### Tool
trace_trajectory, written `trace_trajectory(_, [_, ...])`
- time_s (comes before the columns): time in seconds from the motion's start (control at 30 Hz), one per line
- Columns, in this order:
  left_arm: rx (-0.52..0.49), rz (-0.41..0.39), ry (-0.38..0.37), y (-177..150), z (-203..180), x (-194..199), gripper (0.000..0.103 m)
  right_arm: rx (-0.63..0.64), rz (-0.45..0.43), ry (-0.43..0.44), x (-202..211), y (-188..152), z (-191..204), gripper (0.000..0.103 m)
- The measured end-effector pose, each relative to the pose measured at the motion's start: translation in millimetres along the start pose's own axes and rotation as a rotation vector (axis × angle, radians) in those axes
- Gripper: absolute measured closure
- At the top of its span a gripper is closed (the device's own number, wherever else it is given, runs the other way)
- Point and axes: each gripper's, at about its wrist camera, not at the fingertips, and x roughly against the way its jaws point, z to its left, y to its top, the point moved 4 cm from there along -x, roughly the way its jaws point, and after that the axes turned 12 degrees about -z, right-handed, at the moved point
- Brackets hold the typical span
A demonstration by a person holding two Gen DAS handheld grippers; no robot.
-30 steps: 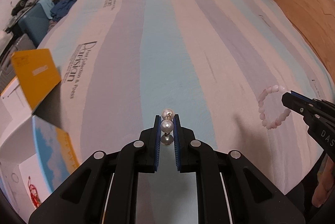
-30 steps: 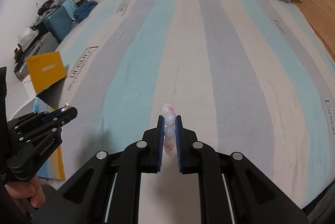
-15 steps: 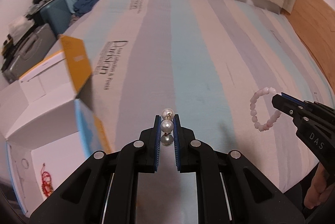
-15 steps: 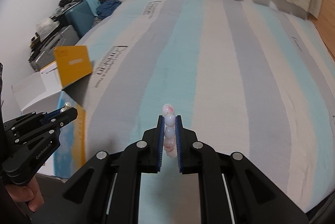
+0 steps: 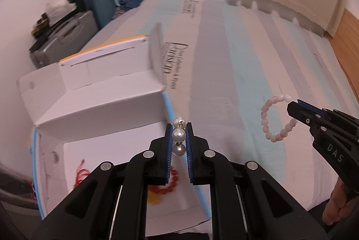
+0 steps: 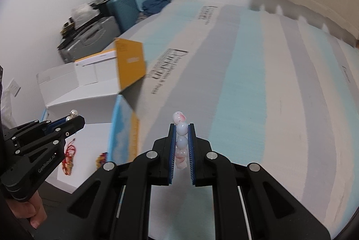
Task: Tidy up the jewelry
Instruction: 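Carry the pink bracelet and pearl earrings over the white box with both tools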
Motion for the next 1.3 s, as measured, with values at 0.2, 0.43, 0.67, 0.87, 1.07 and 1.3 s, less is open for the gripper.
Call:
trace_trajectory(0.2, [0.039,-0.001,0.048,-9.2,44.1,14.1,0.093,0.041,0.003,0.050,-7.9,1.9,49.0,0.093])
trace_trajectory(0.43, [0.084,0.006,0.094,-22.7,90.0,27.2,0.093,0.082,0.009,0.102,-13.8,-1.6,98.8,0.093])
trace_trajectory(0.67, [0.117,0.020,0.135,-40.2,127.9,36.5,0.093,0.114,0.023,0.144,-22.0,-8.8,142.5,0.093])
trace_trajectory(0.87, [0.145,0.039,0.167,-54.2,159.8,39.6,0.093,0.137,0.047,0.173,-31.8,-18.6,173.0,0.093])
trace_trajectory(1.07, [0.164,0.075,0.183,-73.0,181.0,32.8,0.093,0.159,0.094,0.184,-49.1,-39.0,195.0,0.093])
trace_trajectory(1.3, [0.191,0.147,0.178,-96.7,198.6,12.6,0.093,0.182,0.172,0.169,-73.3,-66.8,200.2,0.093])
